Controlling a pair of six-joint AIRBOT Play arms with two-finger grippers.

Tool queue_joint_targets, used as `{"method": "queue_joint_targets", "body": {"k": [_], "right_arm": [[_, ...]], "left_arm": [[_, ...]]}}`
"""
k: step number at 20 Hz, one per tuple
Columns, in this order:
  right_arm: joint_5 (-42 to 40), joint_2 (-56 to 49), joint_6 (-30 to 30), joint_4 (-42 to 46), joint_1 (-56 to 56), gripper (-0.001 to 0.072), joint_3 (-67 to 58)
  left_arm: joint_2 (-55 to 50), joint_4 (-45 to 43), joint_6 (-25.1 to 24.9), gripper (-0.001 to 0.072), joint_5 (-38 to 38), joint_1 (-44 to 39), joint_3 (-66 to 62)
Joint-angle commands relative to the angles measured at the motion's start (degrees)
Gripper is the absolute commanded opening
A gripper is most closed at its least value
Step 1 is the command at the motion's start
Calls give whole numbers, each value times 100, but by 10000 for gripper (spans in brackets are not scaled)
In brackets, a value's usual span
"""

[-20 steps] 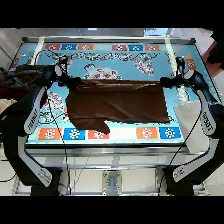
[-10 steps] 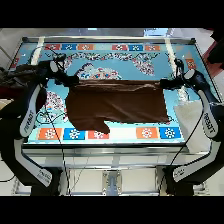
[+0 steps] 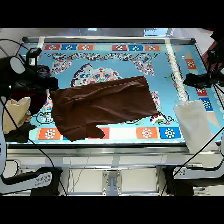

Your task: Fold the shirts.

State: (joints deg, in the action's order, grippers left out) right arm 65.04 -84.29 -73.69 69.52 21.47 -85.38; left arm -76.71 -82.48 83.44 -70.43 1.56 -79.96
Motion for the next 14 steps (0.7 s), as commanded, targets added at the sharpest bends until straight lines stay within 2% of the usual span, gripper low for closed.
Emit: {"method": "queue_joint_targets", "body": {"k": [1,3,5,8,11,14], "right_arm": [[-118,79,68,-857,13,351,2],[9,66,72,-955,-221,351,4],[459,13,352,-647,-581,351,7],[417,-96,295,-227,-863,352,7],[35,-109,133,-389,-848,351,7],[492,-323,122,-393,-848,352,28]], "left_arm": [[-7,560,-55,515,142,52,551],[-109,710,-50,515,4,52,590],[-101,673,17,515,-114,57,715],[155,-85,105,510,-398,61,1191],[1099,-448,442,510,-149,146,2315],[2247,-179,1152,510,-94,345,3862]]}}
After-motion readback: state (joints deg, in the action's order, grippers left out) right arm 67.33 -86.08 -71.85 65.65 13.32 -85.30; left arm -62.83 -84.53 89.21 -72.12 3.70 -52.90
